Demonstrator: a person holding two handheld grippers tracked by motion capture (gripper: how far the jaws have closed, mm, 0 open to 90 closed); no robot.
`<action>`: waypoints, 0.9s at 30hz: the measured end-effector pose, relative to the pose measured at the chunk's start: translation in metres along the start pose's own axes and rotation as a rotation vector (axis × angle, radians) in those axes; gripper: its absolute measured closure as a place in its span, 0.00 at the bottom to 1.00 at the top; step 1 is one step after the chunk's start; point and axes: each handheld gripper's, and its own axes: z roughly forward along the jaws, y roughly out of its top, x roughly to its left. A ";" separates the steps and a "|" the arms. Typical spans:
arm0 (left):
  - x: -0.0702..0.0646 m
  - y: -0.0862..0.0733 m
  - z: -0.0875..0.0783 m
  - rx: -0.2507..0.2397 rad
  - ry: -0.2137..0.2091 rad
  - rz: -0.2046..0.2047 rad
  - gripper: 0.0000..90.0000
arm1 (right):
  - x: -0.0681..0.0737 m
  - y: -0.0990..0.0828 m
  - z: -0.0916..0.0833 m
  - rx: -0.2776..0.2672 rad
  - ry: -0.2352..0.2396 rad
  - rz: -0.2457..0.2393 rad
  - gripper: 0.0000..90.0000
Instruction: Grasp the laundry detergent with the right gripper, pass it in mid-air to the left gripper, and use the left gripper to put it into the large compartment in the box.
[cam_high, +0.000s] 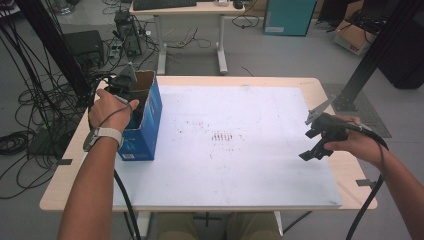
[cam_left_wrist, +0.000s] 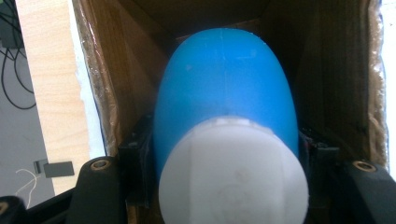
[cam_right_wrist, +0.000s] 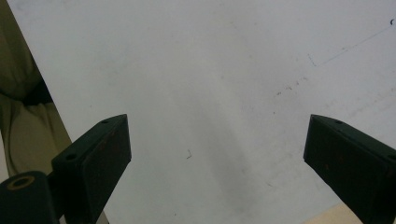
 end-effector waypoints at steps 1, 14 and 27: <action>0.000 0.000 0.000 0.000 0.000 0.000 0.41 | 0.000 0.000 0.000 0.000 0.000 0.002 0.08; 0.001 -0.001 0.000 -0.006 -0.006 -0.004 0.41 | 0.001 0.001 0.002 0.004 0.002 0.004 0.08; 0.004 0.001 0.001 -0.006 -0.020 -0.013 0.41 | 0.000 -0.001 0.005 0.006 0.005 0.009 0.08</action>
